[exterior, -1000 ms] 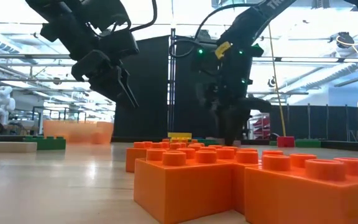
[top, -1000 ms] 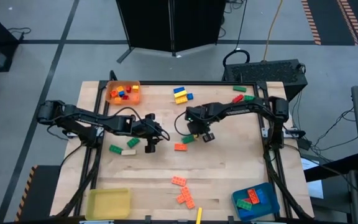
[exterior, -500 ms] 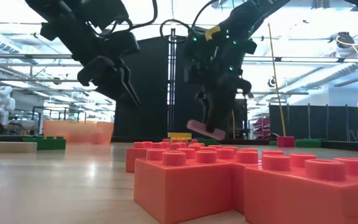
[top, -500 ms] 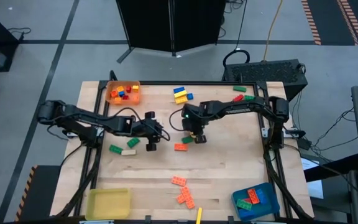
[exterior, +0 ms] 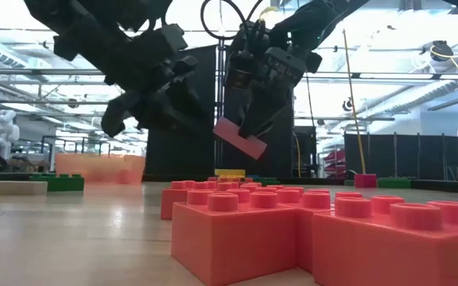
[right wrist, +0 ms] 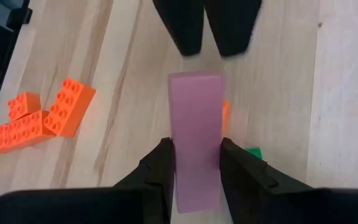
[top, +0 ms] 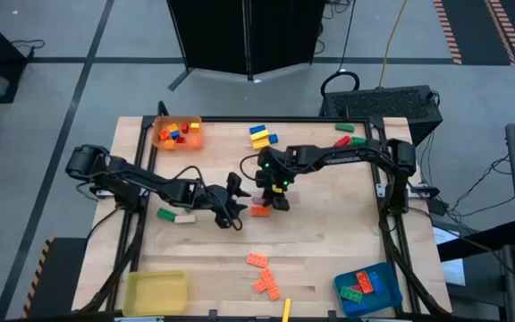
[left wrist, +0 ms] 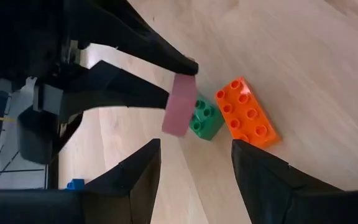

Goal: Sort blocks by size
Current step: Put the pink block into the yellow bin

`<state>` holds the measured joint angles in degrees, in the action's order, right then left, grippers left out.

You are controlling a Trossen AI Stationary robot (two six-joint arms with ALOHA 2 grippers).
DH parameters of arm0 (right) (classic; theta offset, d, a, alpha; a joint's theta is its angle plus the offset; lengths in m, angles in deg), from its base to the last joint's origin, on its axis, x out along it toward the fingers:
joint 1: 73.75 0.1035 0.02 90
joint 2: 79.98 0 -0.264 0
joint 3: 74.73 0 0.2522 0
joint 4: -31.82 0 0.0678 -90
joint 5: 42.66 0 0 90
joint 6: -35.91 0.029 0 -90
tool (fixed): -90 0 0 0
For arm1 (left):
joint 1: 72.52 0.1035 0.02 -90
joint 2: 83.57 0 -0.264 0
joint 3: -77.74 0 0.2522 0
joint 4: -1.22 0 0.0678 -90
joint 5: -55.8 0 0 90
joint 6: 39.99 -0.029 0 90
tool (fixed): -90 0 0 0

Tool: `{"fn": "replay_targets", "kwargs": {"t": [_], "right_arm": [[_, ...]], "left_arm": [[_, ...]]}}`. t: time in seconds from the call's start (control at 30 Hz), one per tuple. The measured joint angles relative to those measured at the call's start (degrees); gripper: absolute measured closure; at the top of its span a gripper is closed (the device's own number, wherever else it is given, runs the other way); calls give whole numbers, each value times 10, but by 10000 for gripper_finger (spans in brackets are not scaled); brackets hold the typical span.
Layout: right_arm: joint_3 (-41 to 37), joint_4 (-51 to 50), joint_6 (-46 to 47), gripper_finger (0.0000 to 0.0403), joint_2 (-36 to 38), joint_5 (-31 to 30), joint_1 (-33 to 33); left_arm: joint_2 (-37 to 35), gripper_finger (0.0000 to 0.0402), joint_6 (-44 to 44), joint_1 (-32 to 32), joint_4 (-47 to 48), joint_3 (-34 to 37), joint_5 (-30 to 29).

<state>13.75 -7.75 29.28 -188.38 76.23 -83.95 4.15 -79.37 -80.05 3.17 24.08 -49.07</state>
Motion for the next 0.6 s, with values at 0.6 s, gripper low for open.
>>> {"fn": "replay_targets", "kwargs": {"t": [0.6], "right_arm": [[0,17,0,309,1,-19,15]], "left_arm": [[19,203,0,0,-72,0,42]]}}
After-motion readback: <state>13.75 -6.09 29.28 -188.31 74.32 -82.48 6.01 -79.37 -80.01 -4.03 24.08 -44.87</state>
